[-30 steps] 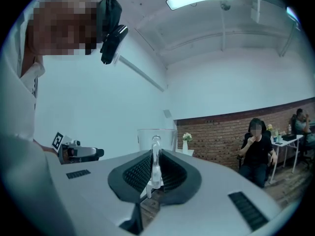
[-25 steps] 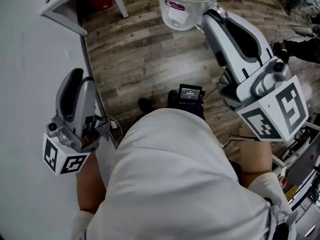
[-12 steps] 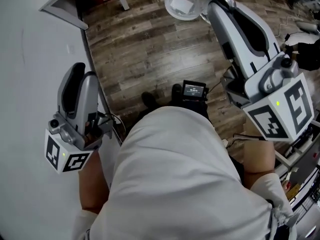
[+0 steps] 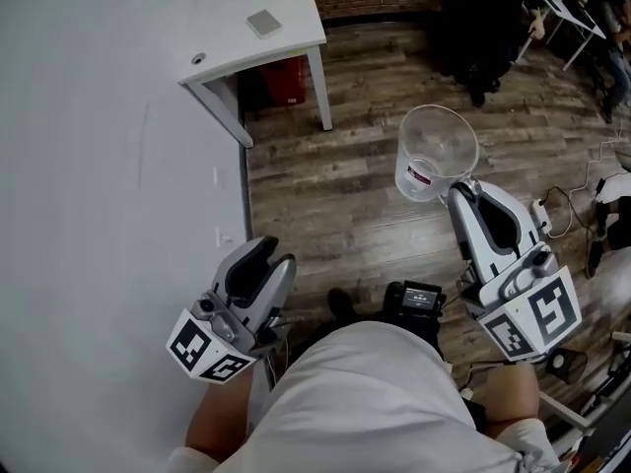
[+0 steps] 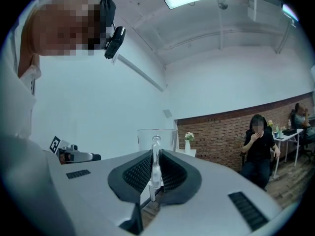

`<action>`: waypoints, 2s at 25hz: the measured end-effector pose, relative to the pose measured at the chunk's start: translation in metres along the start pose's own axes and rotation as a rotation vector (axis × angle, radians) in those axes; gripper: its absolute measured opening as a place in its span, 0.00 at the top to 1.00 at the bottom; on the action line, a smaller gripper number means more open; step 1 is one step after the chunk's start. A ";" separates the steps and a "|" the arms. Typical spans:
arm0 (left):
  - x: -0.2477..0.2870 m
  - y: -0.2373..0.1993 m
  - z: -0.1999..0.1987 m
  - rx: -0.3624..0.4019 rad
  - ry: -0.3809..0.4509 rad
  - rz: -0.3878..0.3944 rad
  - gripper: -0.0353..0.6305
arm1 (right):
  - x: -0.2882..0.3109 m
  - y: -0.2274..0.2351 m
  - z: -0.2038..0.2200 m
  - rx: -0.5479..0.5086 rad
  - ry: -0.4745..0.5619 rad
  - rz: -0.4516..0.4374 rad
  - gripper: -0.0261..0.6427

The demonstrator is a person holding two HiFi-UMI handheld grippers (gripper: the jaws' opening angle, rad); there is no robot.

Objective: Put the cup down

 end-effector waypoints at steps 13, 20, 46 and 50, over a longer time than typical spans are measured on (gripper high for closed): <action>-0.003 -0.019 -0.007 0.010 -0.006 -0.003 0.77 | 0.016 -0.006 0.001 -0.001 -0.011 0.013 0.91; 0.037 -0.075 0.002 0.012 -0.015 -0.053 0.77 | 0.085 0.040 0.021 0.017 -0.018 -0.026 0.91; 0.208 -0.207 -0.012 0.003 0.002 -0.207 0.77 | 0.286 0.200 -0.001 -0.054 -0.023 -0.213 0.92; 0.214 -0.248 -0.018 0.010 0.009 -0.178 0.77 | 0.321 0.196 0.002 -0.062 -0.003 -0.198 0.92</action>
Point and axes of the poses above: the fingertips, and each gripper's own axes: x forward along the fingers, y to its right, z out of its underside, the point moved 9 cm from there along -x, backward along the fingers, and after that the axes turned 4 degrees about x, right-handed, at the moved point
